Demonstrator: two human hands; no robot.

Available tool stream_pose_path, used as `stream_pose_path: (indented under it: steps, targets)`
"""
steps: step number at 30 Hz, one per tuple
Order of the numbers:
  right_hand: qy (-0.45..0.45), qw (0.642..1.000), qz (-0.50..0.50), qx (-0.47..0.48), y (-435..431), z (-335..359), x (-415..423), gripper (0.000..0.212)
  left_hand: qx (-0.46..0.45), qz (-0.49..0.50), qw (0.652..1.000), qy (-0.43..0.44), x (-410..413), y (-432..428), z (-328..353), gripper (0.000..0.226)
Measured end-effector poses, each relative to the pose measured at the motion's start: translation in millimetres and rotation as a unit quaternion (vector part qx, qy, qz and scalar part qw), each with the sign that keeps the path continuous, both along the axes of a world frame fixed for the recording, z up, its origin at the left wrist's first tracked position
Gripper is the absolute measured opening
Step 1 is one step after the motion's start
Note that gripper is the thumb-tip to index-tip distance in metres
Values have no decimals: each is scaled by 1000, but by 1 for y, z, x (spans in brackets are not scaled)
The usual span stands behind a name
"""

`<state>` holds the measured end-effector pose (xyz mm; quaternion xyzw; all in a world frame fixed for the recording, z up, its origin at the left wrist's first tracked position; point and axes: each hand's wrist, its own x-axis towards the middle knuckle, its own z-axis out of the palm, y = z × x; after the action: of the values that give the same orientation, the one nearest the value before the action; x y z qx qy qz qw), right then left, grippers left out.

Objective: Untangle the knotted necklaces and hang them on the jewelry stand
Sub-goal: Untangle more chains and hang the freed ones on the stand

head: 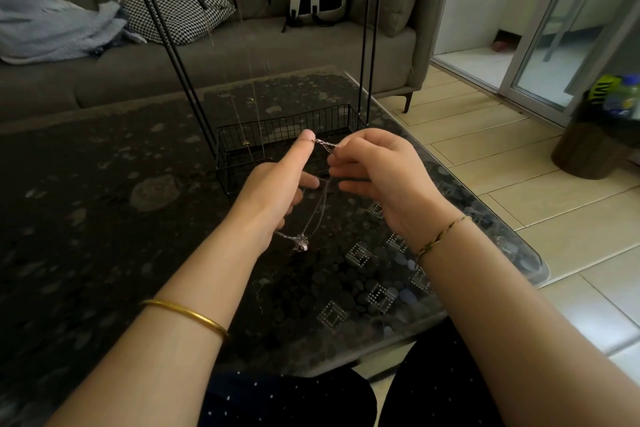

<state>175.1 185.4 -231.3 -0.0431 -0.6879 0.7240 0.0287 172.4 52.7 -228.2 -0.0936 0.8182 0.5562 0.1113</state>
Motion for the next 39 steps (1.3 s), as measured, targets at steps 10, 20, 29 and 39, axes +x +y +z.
stream_pose_path:
  steps: [10, 20, 29, 39]
  targets:
    - [-13, 998, -33, -59, 3, 2, -1, 11, -83, 23, 995, 48, -5, -2, -8, 40]
    - [41, 952, -83, 292, 5, -12, -6, 9, 46, 116, 991, 37, -15, -6, -14, 60]
    - [-39, 930, 3, 364, -1, -6, -6, 38, 159, 158, 973, 55, -13, 0, -4, 71]
    - [-147, 939, 103, 295, -2, -2, 1, 55, 159, 60, 978, 122, -10, 1, -4, 81]
